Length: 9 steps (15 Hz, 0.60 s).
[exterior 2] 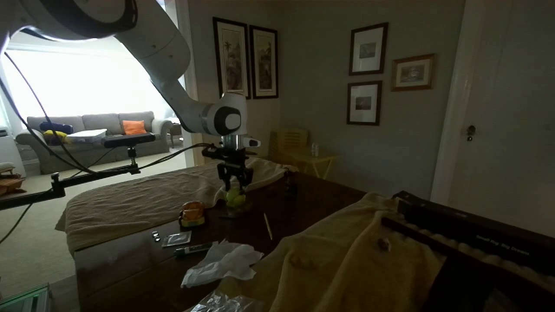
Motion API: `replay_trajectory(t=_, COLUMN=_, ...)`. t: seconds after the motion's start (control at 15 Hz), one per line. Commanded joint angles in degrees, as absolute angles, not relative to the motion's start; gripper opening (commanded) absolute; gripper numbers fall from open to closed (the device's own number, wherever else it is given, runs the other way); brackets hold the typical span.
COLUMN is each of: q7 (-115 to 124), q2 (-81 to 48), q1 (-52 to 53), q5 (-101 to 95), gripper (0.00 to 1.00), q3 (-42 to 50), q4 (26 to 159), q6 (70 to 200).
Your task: Remove the tennis ball from the clear cup.
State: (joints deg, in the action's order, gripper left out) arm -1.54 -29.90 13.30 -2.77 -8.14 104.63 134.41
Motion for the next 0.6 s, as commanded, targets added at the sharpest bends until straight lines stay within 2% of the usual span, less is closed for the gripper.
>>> replay_trajectory(t=0.0, q7=0.19, q2=-31.54, q1=14.48, q5=-4.87, gripper=0.58, q3=-7.43, q4=103.35, q6=133.25)
replay_trajectory(t=0.2, q7=0.25, q2=-31.7, q1=14.67, q5=-5.38, gripper=0.57, q3=-7.25, q4=103.35, q6=133.13)
replay_trajectory(t=0.27, q7=0.23, q2=-31.74, q1=14.71, q5=-5.56, gripper=0.34, q3=-7.21, q4=103.33, q6=133.17)
replay_trajectory(t=0.53, q7=-0.11, q2=-30.9, q1=14.89, q5=-5.79, gripper=0.34, q3=-7.59, q4=103.35, q6=132.63)
